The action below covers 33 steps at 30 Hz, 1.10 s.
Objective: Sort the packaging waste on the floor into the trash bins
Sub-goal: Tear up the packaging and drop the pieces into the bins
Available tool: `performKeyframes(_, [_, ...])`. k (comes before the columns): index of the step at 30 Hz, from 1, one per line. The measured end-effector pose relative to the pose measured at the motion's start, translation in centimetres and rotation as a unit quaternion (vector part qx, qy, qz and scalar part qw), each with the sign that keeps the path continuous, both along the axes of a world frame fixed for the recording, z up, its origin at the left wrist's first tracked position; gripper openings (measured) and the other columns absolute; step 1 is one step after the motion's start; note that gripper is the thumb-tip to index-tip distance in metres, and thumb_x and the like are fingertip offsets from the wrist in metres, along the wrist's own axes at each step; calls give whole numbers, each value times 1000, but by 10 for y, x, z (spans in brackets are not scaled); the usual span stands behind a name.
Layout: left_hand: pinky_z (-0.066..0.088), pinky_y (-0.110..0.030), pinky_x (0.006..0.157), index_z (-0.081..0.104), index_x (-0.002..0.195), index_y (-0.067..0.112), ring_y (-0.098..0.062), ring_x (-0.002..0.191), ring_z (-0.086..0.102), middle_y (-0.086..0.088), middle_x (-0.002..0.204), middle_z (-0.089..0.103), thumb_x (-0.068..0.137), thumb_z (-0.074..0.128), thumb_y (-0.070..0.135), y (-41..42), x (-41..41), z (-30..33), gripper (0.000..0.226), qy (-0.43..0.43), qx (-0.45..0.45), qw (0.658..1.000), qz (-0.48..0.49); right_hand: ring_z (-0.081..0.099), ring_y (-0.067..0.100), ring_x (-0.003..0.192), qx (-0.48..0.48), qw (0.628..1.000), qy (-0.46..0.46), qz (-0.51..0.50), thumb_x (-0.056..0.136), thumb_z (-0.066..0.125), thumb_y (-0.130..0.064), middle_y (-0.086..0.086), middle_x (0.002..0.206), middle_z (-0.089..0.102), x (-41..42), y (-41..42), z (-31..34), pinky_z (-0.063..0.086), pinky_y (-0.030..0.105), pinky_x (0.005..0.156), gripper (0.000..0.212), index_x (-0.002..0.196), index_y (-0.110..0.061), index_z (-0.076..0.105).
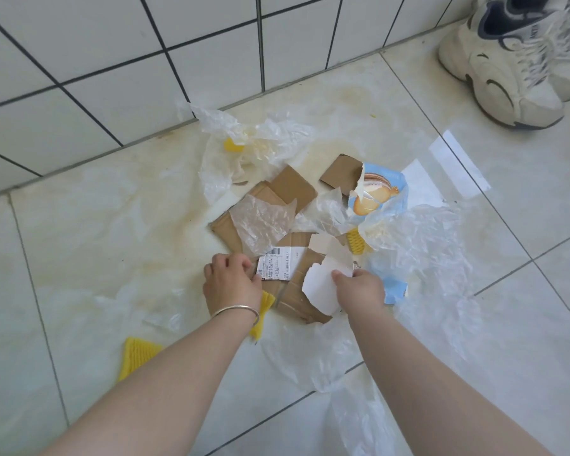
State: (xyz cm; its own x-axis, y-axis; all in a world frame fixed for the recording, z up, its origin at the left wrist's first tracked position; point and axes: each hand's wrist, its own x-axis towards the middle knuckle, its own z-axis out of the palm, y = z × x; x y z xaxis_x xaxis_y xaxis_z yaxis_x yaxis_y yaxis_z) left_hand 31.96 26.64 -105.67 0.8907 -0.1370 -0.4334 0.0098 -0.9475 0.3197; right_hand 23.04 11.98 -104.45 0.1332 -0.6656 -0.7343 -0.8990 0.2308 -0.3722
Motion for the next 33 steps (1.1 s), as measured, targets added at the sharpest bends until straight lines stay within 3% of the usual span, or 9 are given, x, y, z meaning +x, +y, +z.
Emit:
performKeyframes(5, [41, -38, 93, 48, 114, 13, -35, 116, 45, -12, 129, 38, 70, 78, 33, -3, -4, 0, 57, 32, -19, 991, 128, 51, 36, 114, -15, 999, 37, -9, 89, 56, -34, 16, 131, 39, 4, 4, -3, 42, 41, 103, 40, 121, -11, 58])
performKeyframes(7, [44, -39, 90, 44, 118, 11, -36, 110, 54, -14, 127, 43, 71, 78, 30, -5, -1, -1, 62, 64, -40, 985, 156, 55, 34, 98, -3, 999, 24, -35, 89, 57, -32, 16, 130, 42, 5, 5, -3, 48, 40, 96, 36, 119, -11, 59])
performKeyframes(9, [45, -37, 88, 42, 120, 11, -33, 109, 58, -12, 123, 54, 74, 75, 27, -5, 3, -3, 60, 90, -57, 979, 173, 52, 29, 86, 6, 999, 4, -43, 88, 58, -29, 15, 126, 50, 4, 5, -3, 52, 41, 89, 32, 116, -12, 61])
performKeyframes(12, [45, -31, 91, 52, 118, 13, -28, 112, 58, -5, 116, 64, 75, 75, 29, -2, 6, -4, 51, 142, -77, 974, 159, 55, 32, 98, 54, 997, -26, -39, 88, 59, -25, 12, 115, 60, 4, 6, -2, 55, 44, 79, 30, 115, -11, 60])
performKeyframes(18, [47, -28, 81, 68, 78, 28, -24, 96, 64, -5, 99, 71, 77, 72, 27, 1, 3, -2, 4, 229, -176, 950, 121, 50, 28, 95, 80, 993, -81, -38, 90, 58, -24, 4, 102, 53, 6, 13, 5, 50, 38, 63, 19, 106, -16, 53])
performKeyframes(25, [47, -27, 72, 65, 91, 20, -20, 77, 57, -4, 84, 63, 80, 67, 8, 3, 12, -1, 16, 250, -247, 918, 184, 52, 27, 98, 72, 977, -149, -138, 91, 58, -26, 3, 116, 55, 4, 8, 4, 39, 27, 49, 41, 130, -19, 49])
performKeyframes(28, [45, -30, 63, 66, 101, 16, -22, 69, 53, -2, 73, 58, 76, 57, -5, 1, 22, 1, 33, 261, -253, 908, 207, 55, 27, 87, 96, 967, -158, -177, 92, 57, -27, 3, 98, 61, 3, -5, 4, 39, 28, 51, 30, 119, -17, 59])
performKeyframes(31, [46, -27, 60, 64, 105, 13, -21, 69, 55, -4, 84, 61, 75, 63, -6, 0, 33, 3, 36, 250, -262, 911, 197, 50, 19, 68, 137, 961, -159, -182, 91, 58, -29, 0, 83, 57, 3, -22, 4, 35, 29, 53, 21, 108, -16, 58])
performKeyframes(33, [53, -32, 71, 65, 95, 17, -23, 77, 61, -5, 92, 62, 72, 71, -1, -3, 38, 4, 30, 234, -282, 908, 203, 48, 19, 64, 160, 955, -163, -189, 92, 56, -29, 0, 78, 58, 3, -28, 3, 36, 27, 54, 17, 98, -13, 57])
